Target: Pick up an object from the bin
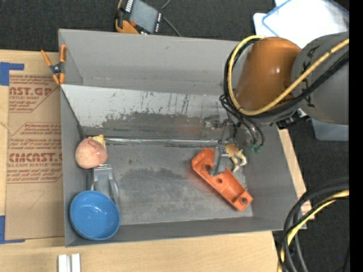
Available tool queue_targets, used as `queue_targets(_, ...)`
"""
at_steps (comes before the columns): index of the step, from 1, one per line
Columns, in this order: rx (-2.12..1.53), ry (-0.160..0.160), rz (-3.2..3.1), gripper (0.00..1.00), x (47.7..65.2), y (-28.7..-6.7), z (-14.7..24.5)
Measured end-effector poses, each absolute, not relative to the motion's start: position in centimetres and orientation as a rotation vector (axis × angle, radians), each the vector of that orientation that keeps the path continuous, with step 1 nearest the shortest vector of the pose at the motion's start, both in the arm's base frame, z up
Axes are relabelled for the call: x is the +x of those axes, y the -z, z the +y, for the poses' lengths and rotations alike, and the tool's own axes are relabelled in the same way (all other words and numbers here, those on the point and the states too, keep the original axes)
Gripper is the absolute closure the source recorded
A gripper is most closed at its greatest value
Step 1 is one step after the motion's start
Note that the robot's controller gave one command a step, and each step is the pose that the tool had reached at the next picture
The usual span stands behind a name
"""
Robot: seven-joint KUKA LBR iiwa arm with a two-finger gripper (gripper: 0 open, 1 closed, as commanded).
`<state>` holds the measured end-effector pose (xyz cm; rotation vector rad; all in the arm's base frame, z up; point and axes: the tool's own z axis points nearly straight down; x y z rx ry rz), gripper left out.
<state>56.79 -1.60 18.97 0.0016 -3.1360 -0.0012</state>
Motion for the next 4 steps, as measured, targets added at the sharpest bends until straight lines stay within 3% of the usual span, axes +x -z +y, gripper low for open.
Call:
queue_targets(1, 0.002, 0.0, -3.144, 0.0, 56.9, -19.5, -1.6)
queue_targets(2, -0.105, 0.002, -3.136, 0.0, 58.9, -6.6, -7.8)
queue_targets(4, -0.099, 0.004, -3.143, 0.0, 59.1, -7.0, -7.5)
